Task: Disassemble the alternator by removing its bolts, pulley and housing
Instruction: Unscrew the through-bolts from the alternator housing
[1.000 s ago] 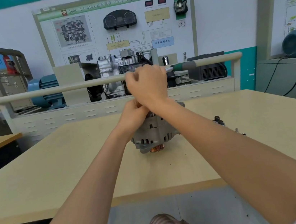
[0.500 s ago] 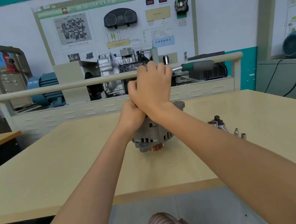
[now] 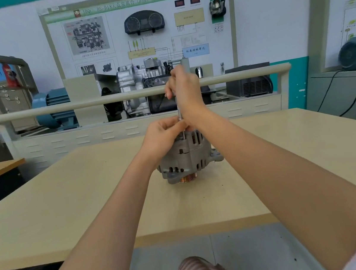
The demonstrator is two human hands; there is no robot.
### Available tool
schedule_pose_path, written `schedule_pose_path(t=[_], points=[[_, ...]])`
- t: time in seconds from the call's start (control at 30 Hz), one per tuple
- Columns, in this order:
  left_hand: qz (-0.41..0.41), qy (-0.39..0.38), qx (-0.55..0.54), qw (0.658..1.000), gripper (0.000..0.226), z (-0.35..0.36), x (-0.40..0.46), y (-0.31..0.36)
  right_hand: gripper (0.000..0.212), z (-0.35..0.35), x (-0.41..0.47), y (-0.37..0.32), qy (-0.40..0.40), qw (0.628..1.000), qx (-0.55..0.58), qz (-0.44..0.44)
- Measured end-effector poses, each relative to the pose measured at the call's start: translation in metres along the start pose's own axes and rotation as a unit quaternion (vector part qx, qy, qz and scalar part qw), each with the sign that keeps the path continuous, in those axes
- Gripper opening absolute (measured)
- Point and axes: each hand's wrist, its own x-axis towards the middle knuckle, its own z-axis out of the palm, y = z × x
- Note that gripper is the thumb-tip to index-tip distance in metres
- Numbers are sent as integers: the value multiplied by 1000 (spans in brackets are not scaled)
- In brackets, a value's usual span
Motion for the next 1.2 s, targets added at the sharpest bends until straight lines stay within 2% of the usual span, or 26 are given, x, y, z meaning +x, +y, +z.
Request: schedule_pose_path(t=[0.07,0.1,0.13,0.17,0.2,0.23,0.3,0.33,0.4,0.47,0.53,0.6,0.67,0.73,0.77,0.8,0.83,0.87,0.9,0.93,0.97,1.03,1.1,1.13,1.2], points=[[-2,17,17,1000,31,0,0,0,49,3,-9,11,38,979,-153,-127],[-10,31,30,999,37,-1,0,-1,44,3,-14,18,67,942,-264,-194],[-18,44,41,998,39,-1,1,-1,35,4,-18,23,106,890,-376,-236],[-24,54,49,997,37,-1,2,-1,26,5,-21,26,135,840,-463,-249],[-26,59,51,997,35,0,3,-1,24,6,-22,27,147,810,-511,-247],[-25,62,48,997,34,0,3,-1,24,6,-22,28,143,805,-525,-237],[-16,61,39,997,38,1,2,-1,28,6,-18,23,117,851,-464,-218],[-10,51,35,998,39,2,1,-1,36,5,-16,19,106,879,-415,-211],[3,20,17,1000,33,2,0,0,51,0,-9,13,57,941,-286,-172],[4,-6,4,1000,23,2,0,1,55,-5,-3,8,-16,987,-131,-95],[-1,-14,-8,1000,19,1,1,-1,57,-6,3,3,-71,997,-20,-26],[-2,-11,-21,1000,19,0,2,-2,59,-2,5,1,-71,997,19,7],[5,-8,-25,1000,21,0,1,-2,56,1,2,4,-38,999,-3,5],[9,-12,-10,1000,25,-1,1,-2,49,-2,-4,11,-7,992,-104,-69],[6,-9,1,1000,27,-1,2,-2,44,-6,-6,16,-3,970,-202,-137],[0,1,14,1000,30,-1,3,-2,35,-9,-9,22,5,925,-319,-204],[-7,17,27,999,31,-1,4,-3,25,-10,-13,25,26,865,-435,-247],[-15,33,38,999,32,-1,5,-3,18,-8,-15,27,48,810,-523,-259],[-20,45,44,998,31,0,4,-3,18,-6,-18,28,67,782,-565,-254],[-19,53,48,997,31,0,4,-2,20,-3,-20,27,76,783,-566,-246],[-14,56,51,997,31,1,3,-2,21,-1,-19,25,75,806,-536,-239],[-4,46,48,998,31,1,1,-1,34,-1,-15,18,38,885,-416,-205],[5,12,33,999,27,1,1,-1,46,-5,-7,10,-16,963,-244,-110],[5,-3,30,1000,25,1,1,-1,50,-7,-4,6,-30,985,-157,-62],[-2,-18,29,999,23,0,2,-2,52,-9,3,2,-32,999,-26,7]])
